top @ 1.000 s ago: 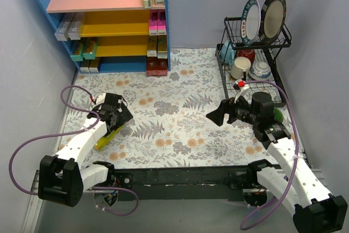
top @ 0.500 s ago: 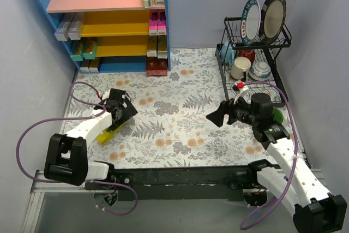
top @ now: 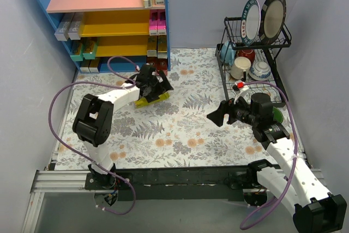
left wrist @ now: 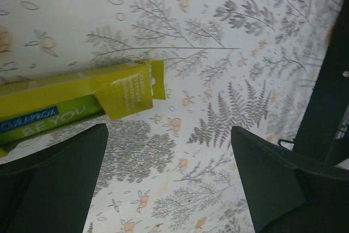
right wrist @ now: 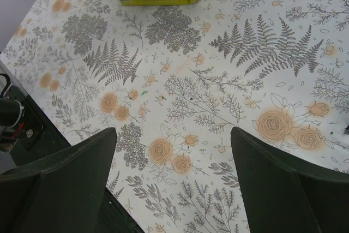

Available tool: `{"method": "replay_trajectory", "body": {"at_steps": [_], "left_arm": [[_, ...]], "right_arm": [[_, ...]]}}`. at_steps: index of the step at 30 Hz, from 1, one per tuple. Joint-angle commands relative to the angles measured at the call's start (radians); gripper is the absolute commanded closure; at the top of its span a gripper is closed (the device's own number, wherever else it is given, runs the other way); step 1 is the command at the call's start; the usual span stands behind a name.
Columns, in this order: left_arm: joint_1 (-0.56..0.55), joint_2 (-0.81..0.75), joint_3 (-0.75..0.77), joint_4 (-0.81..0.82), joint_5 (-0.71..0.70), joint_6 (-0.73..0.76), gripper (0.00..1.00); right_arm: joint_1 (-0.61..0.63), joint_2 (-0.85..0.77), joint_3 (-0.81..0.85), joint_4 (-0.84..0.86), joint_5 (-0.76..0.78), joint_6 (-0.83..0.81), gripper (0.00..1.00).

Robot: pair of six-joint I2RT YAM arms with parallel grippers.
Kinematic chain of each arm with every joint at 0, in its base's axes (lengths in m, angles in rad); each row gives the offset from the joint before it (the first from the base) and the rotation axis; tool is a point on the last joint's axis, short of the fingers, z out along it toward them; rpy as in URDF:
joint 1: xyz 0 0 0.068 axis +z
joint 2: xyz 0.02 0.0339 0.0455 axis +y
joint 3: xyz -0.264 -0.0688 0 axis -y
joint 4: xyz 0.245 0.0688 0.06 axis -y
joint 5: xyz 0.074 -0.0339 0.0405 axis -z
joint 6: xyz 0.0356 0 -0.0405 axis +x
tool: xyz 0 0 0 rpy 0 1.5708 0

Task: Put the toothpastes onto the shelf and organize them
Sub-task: Move the toothpaste to the center of the board, then pick up the toothpaste from the center of the board.

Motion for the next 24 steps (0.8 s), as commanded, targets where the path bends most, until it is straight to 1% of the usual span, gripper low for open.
{"method": "replay_trajectory", "body": {"at_steps": [1, 2, 3, 6, 7, 8, 10, 11, 13, 14, 18, 21, 22, 24], "left_arm": [[-0.013, -0.060, 0.072, 0.026, 0.045, 0.042, 0.02], [-0.013, -0.081, 0.059, 0.028, 0.029, 0.080, 0.02], [-0.013, -0.109, 0.049, 0.028, 0.013, 0.188, 0.02], [-0.011, -0.219, -0.012, 0.043, -0.031, 0.405, 0.02], [-0.010, -0.245, -0.039, 0.056, -0.068, 0.560, 0.02], [-0.002, -0.297, -0.060, 0.083, -0.070, 0.649, 0.02], [0.027, -0.333, -0.123, 0.144, -0.048, 0.807, 0.02], [0.089, -0.342, -0.135, 0.164, 0.069, 0.833, 0.02], [0.166, -0.324, -0.139, 0.194, 0.200, 0.861, 0.02], [0.214, -0.309, -0.132, 0.201, 0.299, 0.892, 0.02], [0.236, -0.171, -0.070, 0.203, 0.470, 0.987, 0.02], [0.243, -0.097, -0.005, 0.165, 0.505, 1.037, 0.02], [0.249, -0.051, 0.009, 0.149, 0.518, 1.039, 0.02], [0.254, -0.010, 0.041, 0.126, 0.553, 1.042, 0.02]], "right_arm": [[-0.002, -0.008, 0.023, -0.002, 0.009, -0.028, 0.07], [-0.002, -0.013, 0.023, -0.004, 0.009, -0.030, 0.07], [-0.002, -0.015, 0.022, -0.004, 0.007, -0.030, 0.07], [-0.004, -0.021, 0.017, 0.005, -0.011, -0.029, 0.07], [-0.002, -0.019, 0.016, 0.008, -0.020, -0.030, 0.07], [-0.002, -0.019, 0.016, 0.011, -0.025, -0.027, 0.07], [-0.002, -0.018, 0.013, 0.018, -0.033, -0.027, 0.07], [-0.002, -0.018, 0.011, 0.018, -0.033, -0.025, 0.07], [-0.004, -0.015, 0.011, 0.022, -0.040, -0.022, 0.07], [-0.002, -0.015, 0.014, 0.021, -0.043, -0.024, 0.07], [-0.002, -0.018, 0.017, 0.013, -0.045, -0.027, 0.07], [-0.002, -0.018, 0.020, 0.002, -0.034, -0.033, 0.07], [-0.002, -0.019, 0.020, 0.001, -0.034, -0.035, 0.07], [-0.004, -0.018, 0.019, 0.001, -0.034, -0.035, 0.07]]}}
